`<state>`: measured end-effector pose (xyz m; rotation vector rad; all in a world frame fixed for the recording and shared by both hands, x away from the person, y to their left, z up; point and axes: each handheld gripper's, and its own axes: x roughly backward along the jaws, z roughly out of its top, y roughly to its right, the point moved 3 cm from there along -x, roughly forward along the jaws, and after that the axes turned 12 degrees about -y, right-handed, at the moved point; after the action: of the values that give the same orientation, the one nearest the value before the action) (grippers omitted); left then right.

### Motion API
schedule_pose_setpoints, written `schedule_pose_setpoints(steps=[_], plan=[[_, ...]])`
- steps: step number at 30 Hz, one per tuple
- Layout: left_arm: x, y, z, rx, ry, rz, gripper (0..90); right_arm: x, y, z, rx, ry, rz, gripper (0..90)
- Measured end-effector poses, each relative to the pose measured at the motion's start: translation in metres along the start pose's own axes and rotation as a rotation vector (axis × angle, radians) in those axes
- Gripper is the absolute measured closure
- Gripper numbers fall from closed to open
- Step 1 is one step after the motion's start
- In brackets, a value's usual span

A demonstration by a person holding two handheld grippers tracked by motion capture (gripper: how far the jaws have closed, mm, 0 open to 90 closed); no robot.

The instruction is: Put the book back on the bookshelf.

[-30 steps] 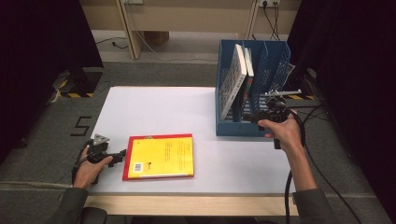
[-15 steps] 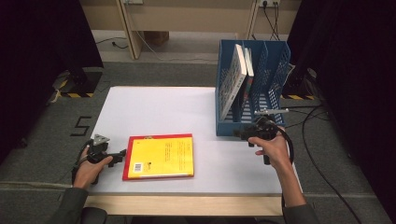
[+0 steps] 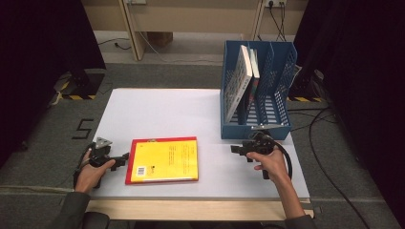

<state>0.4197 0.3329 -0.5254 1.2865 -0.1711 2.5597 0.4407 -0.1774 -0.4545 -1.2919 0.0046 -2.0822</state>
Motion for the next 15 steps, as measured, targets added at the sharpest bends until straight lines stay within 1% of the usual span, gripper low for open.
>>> schedule_pose_setpoints(steps=[3, 6, 11, 13, 15], plan=[[0.0, 0.0, 0.0, 0.0, 0.0, 0.0, 13.2, -0.005, -0.004, -0.002, 0.003, -0.011, 0.018, 34.5], [0.0, 0.0, 0.0, 0.0, -0.001, 0.0, 13.2, -0.01, -0.008, -0.002, 0.008, -0.018, 0.023, 33.5], [0.0, 0.0, 0.0, -0.001, -0.001, -0.003, 13.5, -0.02, -0.015, -0.004, 0.014, -0.036, 0.046, 30.1], [0.002, 0.0, 0.0, -0.007, -0.003, -0.007, 14.0, -0.025, -0.017, -0.005, 0.015, -0.048, 0.04, 27.7], [0.005, -0.001, 0.0, -0.016, -0.007, -0.013, 14.9, -0.029, -0.02, -0.006, 0.018, -0.057, 0.047, 27.8]])
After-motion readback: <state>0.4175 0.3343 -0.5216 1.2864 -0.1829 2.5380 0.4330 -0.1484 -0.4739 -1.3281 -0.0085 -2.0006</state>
